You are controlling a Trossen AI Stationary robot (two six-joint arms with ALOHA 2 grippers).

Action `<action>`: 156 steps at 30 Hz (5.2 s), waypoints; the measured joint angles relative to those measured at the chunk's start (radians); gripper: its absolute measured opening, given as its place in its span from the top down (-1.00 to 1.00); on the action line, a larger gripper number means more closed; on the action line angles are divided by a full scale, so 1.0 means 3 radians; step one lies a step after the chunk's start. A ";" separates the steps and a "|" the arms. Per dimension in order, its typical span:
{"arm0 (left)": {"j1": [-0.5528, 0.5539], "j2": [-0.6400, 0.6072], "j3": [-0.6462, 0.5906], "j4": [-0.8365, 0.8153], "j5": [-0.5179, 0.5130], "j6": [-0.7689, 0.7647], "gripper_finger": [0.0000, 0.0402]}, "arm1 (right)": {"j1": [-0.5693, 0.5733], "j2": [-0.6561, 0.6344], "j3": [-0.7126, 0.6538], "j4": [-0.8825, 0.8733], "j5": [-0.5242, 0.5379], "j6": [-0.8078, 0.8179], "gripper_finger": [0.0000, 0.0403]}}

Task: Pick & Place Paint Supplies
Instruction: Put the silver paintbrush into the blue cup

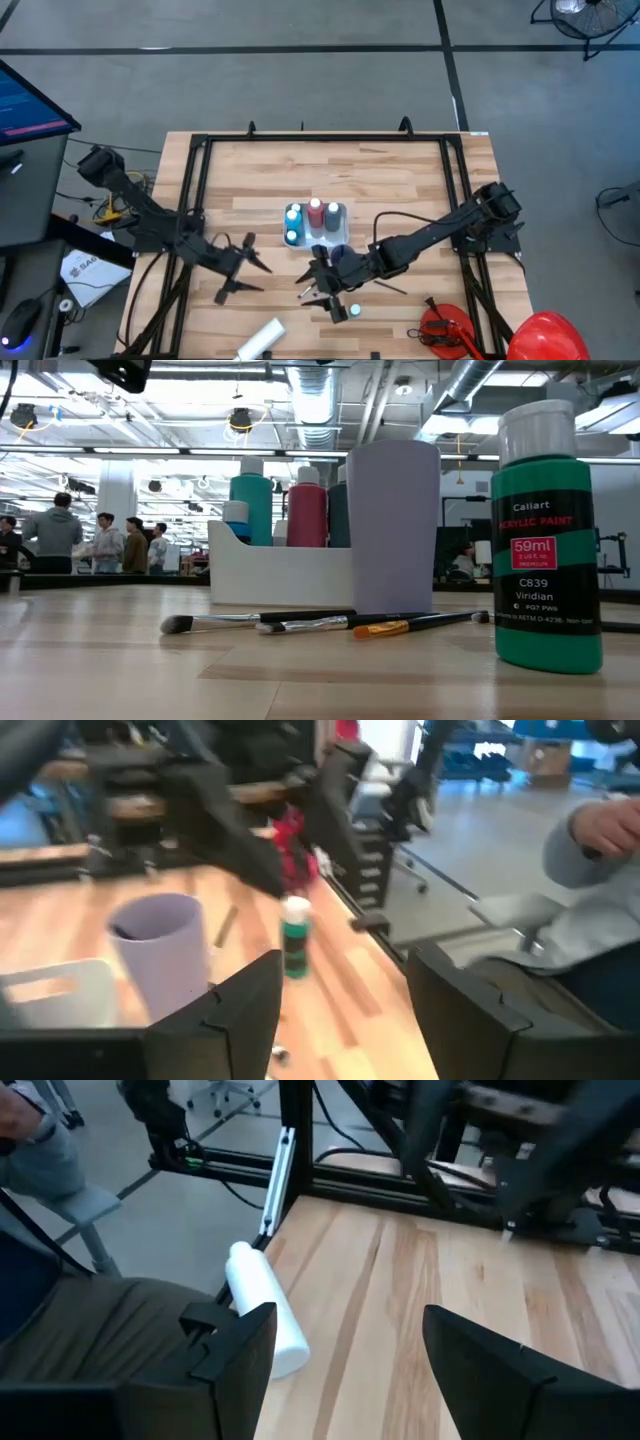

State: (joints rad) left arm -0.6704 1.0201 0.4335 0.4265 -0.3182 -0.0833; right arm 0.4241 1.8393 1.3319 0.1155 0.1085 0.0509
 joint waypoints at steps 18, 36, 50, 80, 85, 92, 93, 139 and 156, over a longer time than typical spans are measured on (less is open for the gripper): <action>-0.0131 0.1864 0.1061 -0.0534 -0.0716 -0.0650 0.11 | 0.0233 -0.0029 0.0001 -0.0143 0.0004 0.0347 -0.21; -0.0139 0.2825 0.1868 -0.1497 -0.1110 -0.1604 0.10 | 0.1186 -0.0009 0.0001 -0.0257 0.2277 0.0661 -0.21; -0.0087 0.3117 0.1888 -0.1574 -0.1059 -0.1792 0.10 | 0.1172 -0.0009 0.0000 -0.0396 0.2274 0.0695 -0.21; 0.0072 0.3105 0.1884 -0.1945 -0.0886 -0.2048 0.97 | 0.1132 -0.0008 0.0000 -0.0636 0.2234 0.0709 -0.21; 0.0071 0.3101 0.1884 -0.2016 -0.0894 -0.2130 0.98 | 0.1082 -0.0008 0.0000 -0.0662 0.2232 0.0710 -0.21; 0.0014 0.3000 0.1874 -0.2221 -0.0858 -0.2168 0.98 | 0.1039 -0.0008 0.0000 -0.0780 0.2228 0.0823 -0.21; -0.0010 0.2952 0.1868 -0.2296 -0.0841 -0.2174 0.98 | 0.1032 -0.0008 0.0000 -0.0845 0.2225 0.0875 -0.21; -0.0416 0.2356 0.1877 -0.1830 -0.1019 -0.1569 0.99 | 0.0508 0.0367 0.0000 -0.0997 0.0500 0.1377 0.44; -0.0441 0.2273 0.1878 -0.1825 -0.0946 -0.1571 0.92 | 0.0509 0.0367 0.0001 -0.0951 0.0514 0.1431 0.95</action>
State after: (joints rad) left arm -0.8028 1.7020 0.9970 -0.1211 -0.6020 -0.5545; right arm 0.5769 1.9495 1.3323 -0.1698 0.2626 0.4801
